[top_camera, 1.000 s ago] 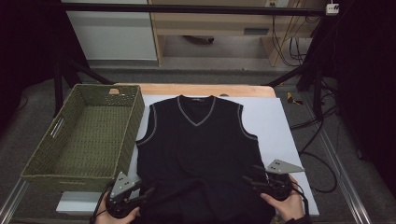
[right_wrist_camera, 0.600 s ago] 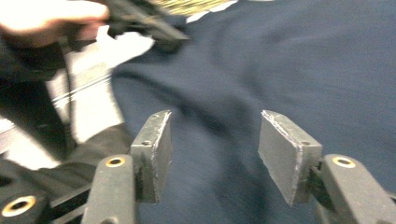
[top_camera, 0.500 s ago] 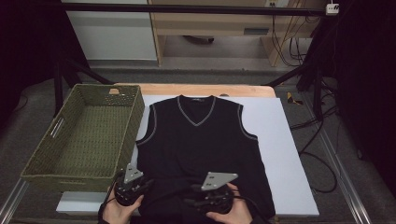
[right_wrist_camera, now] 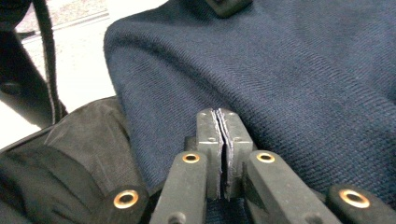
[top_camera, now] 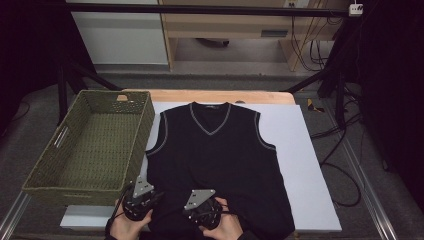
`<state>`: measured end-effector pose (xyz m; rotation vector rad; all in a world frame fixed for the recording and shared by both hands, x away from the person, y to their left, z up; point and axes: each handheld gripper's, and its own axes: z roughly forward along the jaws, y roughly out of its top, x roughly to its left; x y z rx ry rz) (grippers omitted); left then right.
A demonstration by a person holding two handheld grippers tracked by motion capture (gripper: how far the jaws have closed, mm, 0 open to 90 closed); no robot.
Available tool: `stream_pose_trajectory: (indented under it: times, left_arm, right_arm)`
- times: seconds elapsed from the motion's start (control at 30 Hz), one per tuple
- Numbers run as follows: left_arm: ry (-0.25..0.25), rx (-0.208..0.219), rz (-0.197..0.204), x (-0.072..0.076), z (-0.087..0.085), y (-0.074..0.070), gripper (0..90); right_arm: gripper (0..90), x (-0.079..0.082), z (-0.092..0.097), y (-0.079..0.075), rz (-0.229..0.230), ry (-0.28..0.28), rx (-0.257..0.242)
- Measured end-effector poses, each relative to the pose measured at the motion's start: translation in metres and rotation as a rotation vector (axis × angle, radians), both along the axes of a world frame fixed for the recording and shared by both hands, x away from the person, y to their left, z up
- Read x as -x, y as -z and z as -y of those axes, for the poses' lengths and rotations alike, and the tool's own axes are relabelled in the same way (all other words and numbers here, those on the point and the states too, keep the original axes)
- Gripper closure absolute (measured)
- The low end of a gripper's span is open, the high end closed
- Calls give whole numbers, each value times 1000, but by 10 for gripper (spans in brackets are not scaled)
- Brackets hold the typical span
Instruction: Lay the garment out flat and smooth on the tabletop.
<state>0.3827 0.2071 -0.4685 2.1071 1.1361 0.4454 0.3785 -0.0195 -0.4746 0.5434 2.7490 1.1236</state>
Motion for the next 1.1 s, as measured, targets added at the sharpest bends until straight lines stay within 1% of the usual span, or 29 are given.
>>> stream_pose_trajectory:
  times: [0.03,0.07,0.1,0.17,0.2,0.23,0.27,0.3,0.37,0.4,0.43,0.5,0.53,0.63,0.7,0.73,0.77,0.8,0.83,0.87,0.9,0.93,0.97,1.0,1.03,1.07,1.1]
  left_arm:
    - [0,0,1,0,0,0,835]
    - [-2,5,2,0,-1,0,835]
    - [-3,7,1,0,-1,-1,835]
    - [-4,12,2,-1,-2,-1,835]
    - [-7,18,4,0,-3,-1,835]
    - [-6,18,4,0,-3,-2,835]
    - [-7,21,4,0,-3,-3,835]
    - [-8,26,6,0,-3,-3,835]
    - [-7,32,14,0,-3,-6,835]
    - [-6,31,19,1,-3,-8,835]
    - [-6,30,27,1,-3,-10,835]
    - [-10,33,50,3,-4,-16,835]
    - [-12,31,61,4,-4,-19,834]
    - [-12,48,76,4,-8,-28,834]
    - [-12,76,80,5,-12,-35,834]
    - [-12,81,86,6,-13,-39,833]
    - [-13,79,88,7,-14,-41,832]
    - [-11,75,83,7,-15,-43,828]
    - [-15,71,81,8,-16,-42,824]
    - [-14,52,69,7,-16,-40,814]
    - [-16,43,56,7,-15,-38,784]
    - [-21,43,58,8,-14,-36,739]
    - [-23,40,64,10,-13,-34,680]
    - [-23,34,57,11,-13,-32,634]
    - [-25,38,48,13,-14,-31,597]
    - [-25,43,43,15,-14,-29,563]
    - [-24,38,38,18,-15,-28,542]
  right_arm:
    - [855,0,1,-1,-7,-2,0]
    - [781,0,1,-2,-12,-3,-8]
    - [716,1,1,-3,-5,11,-9]
    - [677,1,2,-1,26,29,22]
    - [675,0,2,1,19,37,25]
    - [699,-1,3,1,7,40,11]
    - [783,-1,3,1,1,36,8]
    - [866,-1,3,1,-9,19,7]
    - [884,1,1,0,3,9,20]
    - [888,0,1,-1,-5,3,27]
    - [890,0,0,-3,-23,-1,20]
    - [890,4,-3,-5,-50,-45,-34]
    - [890,7,-6,-8,-65,-79,-56]
    - [890,17,-16,-18,-104,-160,-159]
    - [890,21,-22,-25,-133,-195,-232]
    - [890,23,-24,-28,-143,-206,-257]
    - [889,24,-25,-30,-141,-213,-272]
    - [888,25,-26,-31,-146,-215,-273]
    - [887,25,-27,-29,-159,-209,-257]
    - [884,25,-29,-25,-177,-207,-235]
    - [877,26,-30,-19,-196,-203,-201]
    - [866,26,-31,-13,-219,-199,-161]
    - [841,25,-30,-8,-217,-194,-144]
    - [800,24,-26,-6,-227,-188,-152]
    - [758,22,-20,-7,-231,-174,-163]
    - [722,19,-11,-11,-213,-147,-177]
    - [696,16,1,-16,-194,-116,-195]
